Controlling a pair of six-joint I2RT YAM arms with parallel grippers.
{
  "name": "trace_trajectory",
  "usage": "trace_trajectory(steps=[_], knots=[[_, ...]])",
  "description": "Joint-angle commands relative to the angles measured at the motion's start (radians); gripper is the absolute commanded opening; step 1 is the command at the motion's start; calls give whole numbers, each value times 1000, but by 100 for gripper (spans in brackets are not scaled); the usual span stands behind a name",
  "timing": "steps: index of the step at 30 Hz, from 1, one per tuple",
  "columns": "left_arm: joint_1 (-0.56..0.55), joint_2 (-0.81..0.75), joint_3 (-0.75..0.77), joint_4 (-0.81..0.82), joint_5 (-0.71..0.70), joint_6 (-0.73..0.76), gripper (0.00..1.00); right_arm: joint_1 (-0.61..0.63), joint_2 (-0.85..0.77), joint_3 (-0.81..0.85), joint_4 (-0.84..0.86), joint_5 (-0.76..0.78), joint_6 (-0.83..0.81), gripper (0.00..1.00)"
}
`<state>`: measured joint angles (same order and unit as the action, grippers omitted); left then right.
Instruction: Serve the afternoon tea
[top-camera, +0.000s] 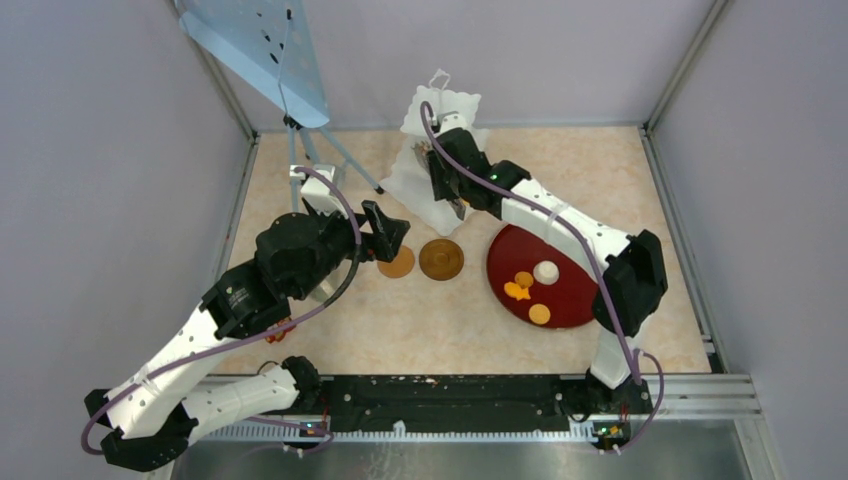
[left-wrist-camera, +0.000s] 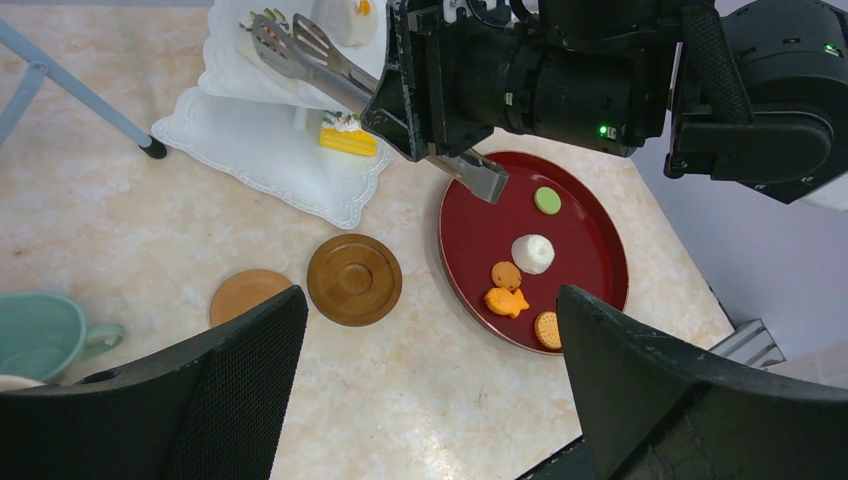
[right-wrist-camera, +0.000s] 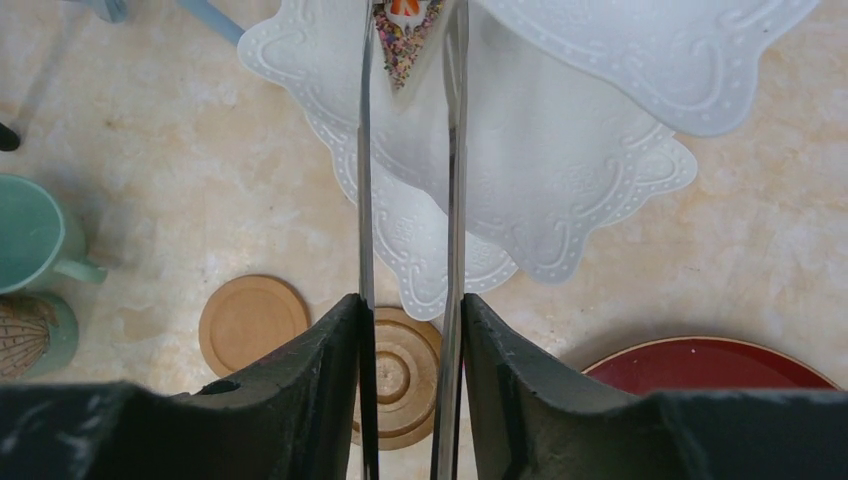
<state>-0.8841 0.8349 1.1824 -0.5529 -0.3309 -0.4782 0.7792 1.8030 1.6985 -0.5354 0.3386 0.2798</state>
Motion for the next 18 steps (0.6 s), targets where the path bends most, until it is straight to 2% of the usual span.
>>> trace_trajectory(steps=[1, 4, 11, 18], knots=[[2, -10, 38, 7, -8, 12, 99, 16, -8, 56, 52, 36, -10, 43], [2, -9, 33, 11, -4, 10, 99, 17, -24, 55, 39, 29, -13, 48], [2, -5, 31, 18, 7, 9, 99, 42, -110, 22, -9, -13, -16, 49], [2, -5, 17, 33, 26, 5, 99, 64, -303, -103, -93, -12, 6, 49]])
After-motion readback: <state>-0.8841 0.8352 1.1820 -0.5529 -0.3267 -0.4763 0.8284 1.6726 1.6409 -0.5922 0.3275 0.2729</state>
